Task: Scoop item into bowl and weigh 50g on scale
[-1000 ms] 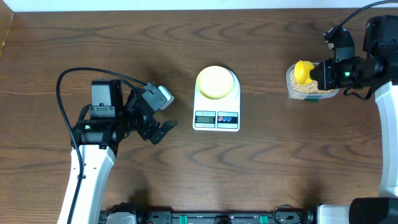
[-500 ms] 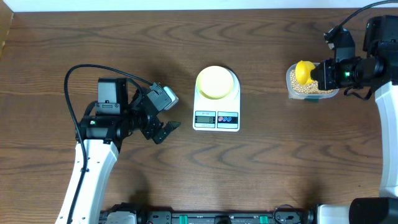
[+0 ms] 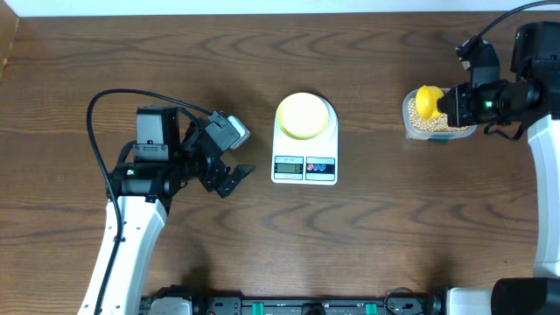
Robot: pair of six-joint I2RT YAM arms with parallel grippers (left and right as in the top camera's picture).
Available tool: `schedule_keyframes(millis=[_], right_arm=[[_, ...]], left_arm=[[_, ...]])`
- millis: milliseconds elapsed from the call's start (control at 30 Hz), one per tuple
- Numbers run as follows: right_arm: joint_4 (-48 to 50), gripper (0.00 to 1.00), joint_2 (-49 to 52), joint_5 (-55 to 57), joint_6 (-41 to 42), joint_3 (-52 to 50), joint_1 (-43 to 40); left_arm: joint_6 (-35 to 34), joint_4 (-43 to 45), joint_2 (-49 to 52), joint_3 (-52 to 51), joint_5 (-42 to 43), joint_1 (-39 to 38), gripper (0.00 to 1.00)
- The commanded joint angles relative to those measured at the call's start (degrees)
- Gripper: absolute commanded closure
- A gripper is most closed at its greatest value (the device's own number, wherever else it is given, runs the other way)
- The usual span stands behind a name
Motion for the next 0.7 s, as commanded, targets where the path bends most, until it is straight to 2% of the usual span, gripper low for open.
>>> schedule_keyframes(millis=[0, 667], right_arm=[[-0.07, 0.99, 0.13, -0.13, -0.39, 1.07, 0.46], [-0.46, 0.99, 0.13, -0.42, -0.11, 1.07, 0.46]], left_arm=[[-0.92, -0.11, 0.11, 0.98, 0.33, -0.13, 0.02], [-0.92, -0.13, 0.11, 0.98, 0.33, -0.13, 0.02]])
